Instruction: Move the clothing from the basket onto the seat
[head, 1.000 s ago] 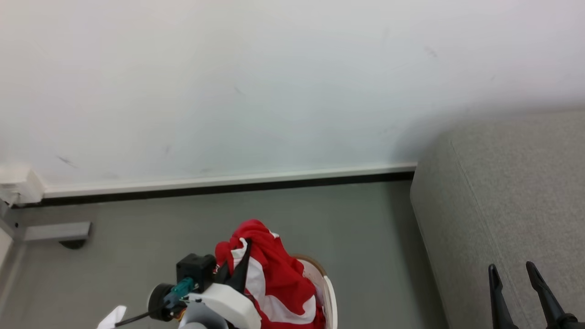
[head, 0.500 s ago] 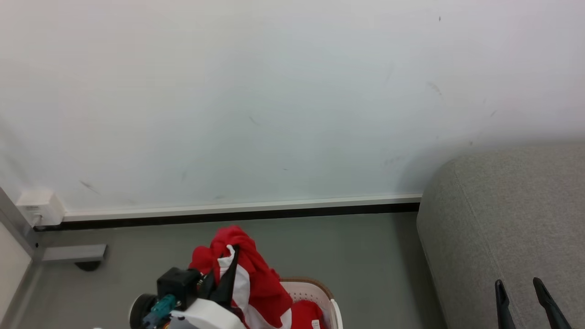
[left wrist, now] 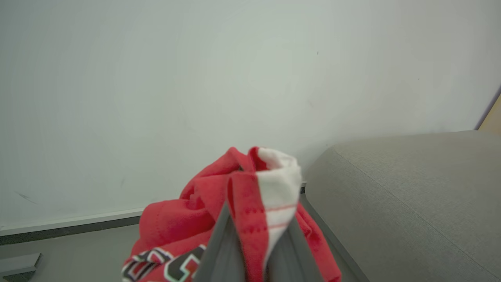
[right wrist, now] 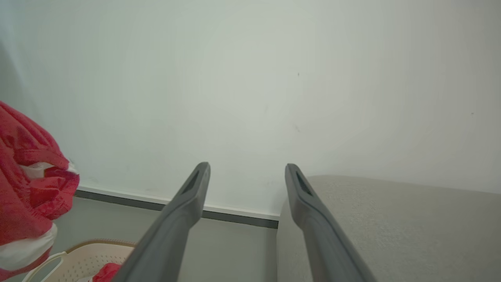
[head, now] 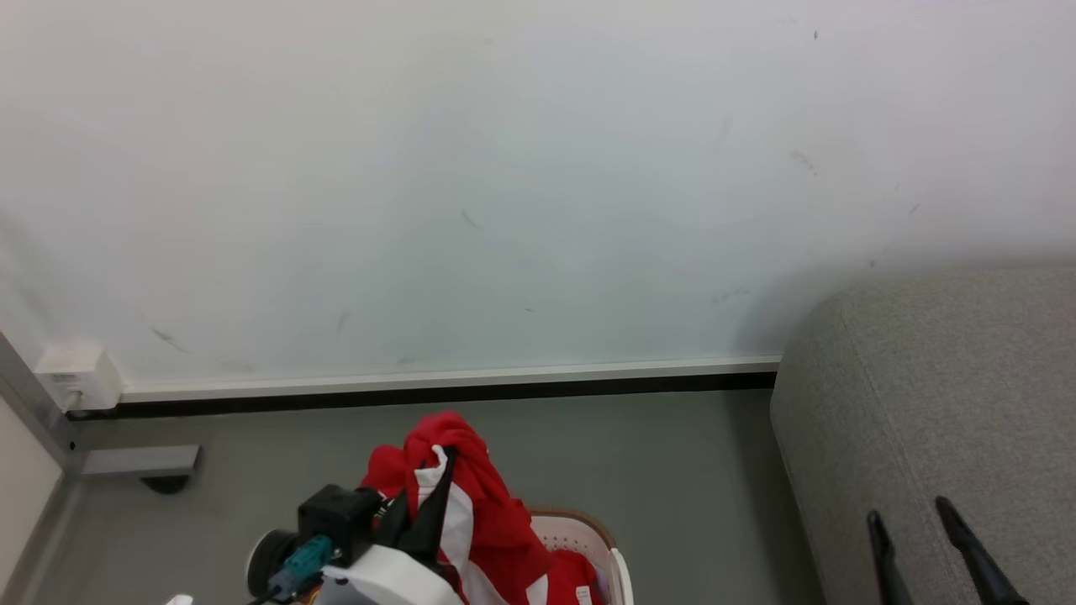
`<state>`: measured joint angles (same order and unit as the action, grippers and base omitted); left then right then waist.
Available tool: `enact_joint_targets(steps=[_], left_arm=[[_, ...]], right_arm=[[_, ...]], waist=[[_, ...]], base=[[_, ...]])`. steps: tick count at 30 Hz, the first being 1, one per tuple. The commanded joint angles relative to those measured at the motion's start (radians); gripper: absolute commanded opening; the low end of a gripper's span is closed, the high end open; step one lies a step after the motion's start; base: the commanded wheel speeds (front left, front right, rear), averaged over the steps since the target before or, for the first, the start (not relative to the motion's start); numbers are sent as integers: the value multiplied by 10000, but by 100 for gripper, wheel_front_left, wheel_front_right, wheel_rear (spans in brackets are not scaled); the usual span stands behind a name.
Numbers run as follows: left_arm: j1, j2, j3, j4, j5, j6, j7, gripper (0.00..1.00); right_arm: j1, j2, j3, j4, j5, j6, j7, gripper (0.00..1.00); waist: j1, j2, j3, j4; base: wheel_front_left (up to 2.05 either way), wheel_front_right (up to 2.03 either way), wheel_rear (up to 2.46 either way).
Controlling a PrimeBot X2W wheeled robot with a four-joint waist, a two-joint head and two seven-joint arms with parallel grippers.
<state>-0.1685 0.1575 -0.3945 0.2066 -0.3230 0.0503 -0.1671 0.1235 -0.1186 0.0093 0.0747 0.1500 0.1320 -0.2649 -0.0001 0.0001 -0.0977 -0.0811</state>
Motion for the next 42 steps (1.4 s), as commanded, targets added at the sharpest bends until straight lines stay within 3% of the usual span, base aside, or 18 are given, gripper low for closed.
enact_joint_targets(steps=[1,14,22,39,40,41,42], left_arm=[[-42,52,-41,-147,-37,-50,75,0],[-689,-413,-987,-857,-66,-487,835,0],[-1119,-765,-1853,-577,35,-774,940,0],[-1513,-1029,-3973,-890,-846,-1600,1354,0],[-1522,-1034,-4026,-901,-931,-1613,1374,0],[-1530,-1039,-4054,-897,-992,-1615,1366,0],[-1535,-1040,-4073,-861,-1035,-1611,1382,0]], right_arm=[[-187,-229,338,-78,-137,-23,8,100],[-2066,-2291,5394,8,1653,-25,8,100],[-3592,-2825,7682,209,2615,-25,8,100],[-4859,-2782,9059,1548,3495,-25,8,100],[-4897,-2730,8950,1585,3531,-25,7,64],[-4908,-2678,8878,1598,3571,-25,7,13],[-4889,-2650,8860,1616,3596,-25,8,0]], waist=[[1,-1,13,-4],[1,-1,89,-5],[1,-1,205,-38],[1,-1,216,-44],[1,-1,211,-57],[1,-1,207,-69],[1,-1,203,-81]], base=[[0,0,0],[0,0,0],[0,0,0],[0,0,0],[0,0,0],[0,0,0],[0,0,0]])
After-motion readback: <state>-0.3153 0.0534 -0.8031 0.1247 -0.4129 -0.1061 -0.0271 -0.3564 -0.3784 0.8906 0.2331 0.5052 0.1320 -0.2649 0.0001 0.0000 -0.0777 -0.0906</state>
